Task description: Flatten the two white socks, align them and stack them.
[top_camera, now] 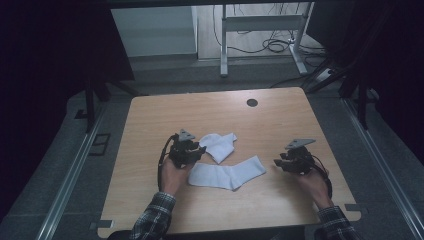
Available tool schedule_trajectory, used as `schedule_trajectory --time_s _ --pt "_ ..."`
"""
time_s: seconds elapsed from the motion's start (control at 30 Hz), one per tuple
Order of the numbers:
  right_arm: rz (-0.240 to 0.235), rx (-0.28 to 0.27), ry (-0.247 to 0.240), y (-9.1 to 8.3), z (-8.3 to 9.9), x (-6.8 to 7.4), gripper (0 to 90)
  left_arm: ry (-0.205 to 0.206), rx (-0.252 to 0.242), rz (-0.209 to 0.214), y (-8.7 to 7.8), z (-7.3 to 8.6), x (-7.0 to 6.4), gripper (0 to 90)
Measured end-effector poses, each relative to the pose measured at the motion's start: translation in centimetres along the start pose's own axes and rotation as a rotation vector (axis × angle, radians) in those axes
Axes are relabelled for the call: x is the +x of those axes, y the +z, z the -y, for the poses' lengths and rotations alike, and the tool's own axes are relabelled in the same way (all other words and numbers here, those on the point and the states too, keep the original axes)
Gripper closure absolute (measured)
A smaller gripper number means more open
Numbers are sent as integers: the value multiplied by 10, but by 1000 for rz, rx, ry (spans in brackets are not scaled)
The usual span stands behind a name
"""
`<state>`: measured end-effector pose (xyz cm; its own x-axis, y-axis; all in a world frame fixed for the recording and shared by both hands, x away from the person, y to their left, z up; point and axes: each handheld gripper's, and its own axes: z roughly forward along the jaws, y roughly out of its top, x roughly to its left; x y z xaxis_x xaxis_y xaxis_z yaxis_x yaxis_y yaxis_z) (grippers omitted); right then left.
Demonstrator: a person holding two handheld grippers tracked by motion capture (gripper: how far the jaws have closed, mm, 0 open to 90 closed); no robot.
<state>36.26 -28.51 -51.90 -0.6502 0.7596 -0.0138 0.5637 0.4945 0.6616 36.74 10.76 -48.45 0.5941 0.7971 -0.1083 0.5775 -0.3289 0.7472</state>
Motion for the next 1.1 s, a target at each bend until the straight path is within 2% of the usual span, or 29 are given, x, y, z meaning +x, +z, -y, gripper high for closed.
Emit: schedule_trajectory --time_s 0.13,0.27,0.33,0.53,0.63,0.73,0.77,0.8,0.87,0.93,1.0,1.1 --pt "10 4 9 0 4 -6 571 22 20 -8 16 -11 -2 654" --pt "17 10 6 1 6 -8 553 23 47 -46 34 -18 8 672" --pt "19 18 0 3 7 -8 547 5 56 -62 42 -19 16 682" --pt "4 11 10 4 8 -9 524 -41 81 -113 63 -18 36 643" --pt "-6 6 24 4 9 -11 511 -37 105 -128 71 -14 38 610" --pt "-7 2 22 4 10 -12 505 -7 144 -153 78 -10 37 594" --pt "-7 1 22 4 10 -12 501 -9 133 -149 78 -9 37 596" --pt "-7 1 22 4 10 -12 498 -31 128 -134 78 -8 37 618" --pt "-7 0 24 4 10 -11 495 -57 124 -100 78 -8 37 719" --pt "-8 -1 25 4 10 -11 492 -55 139 -94 78 -9 35 844" --pt "-7 -1 23 4 10 -11 489 -39 134 -100 75 -13 32 862" --pt "-9 -3 23 4 10 -11 488 -56 82 -89 64 -23 29 863"
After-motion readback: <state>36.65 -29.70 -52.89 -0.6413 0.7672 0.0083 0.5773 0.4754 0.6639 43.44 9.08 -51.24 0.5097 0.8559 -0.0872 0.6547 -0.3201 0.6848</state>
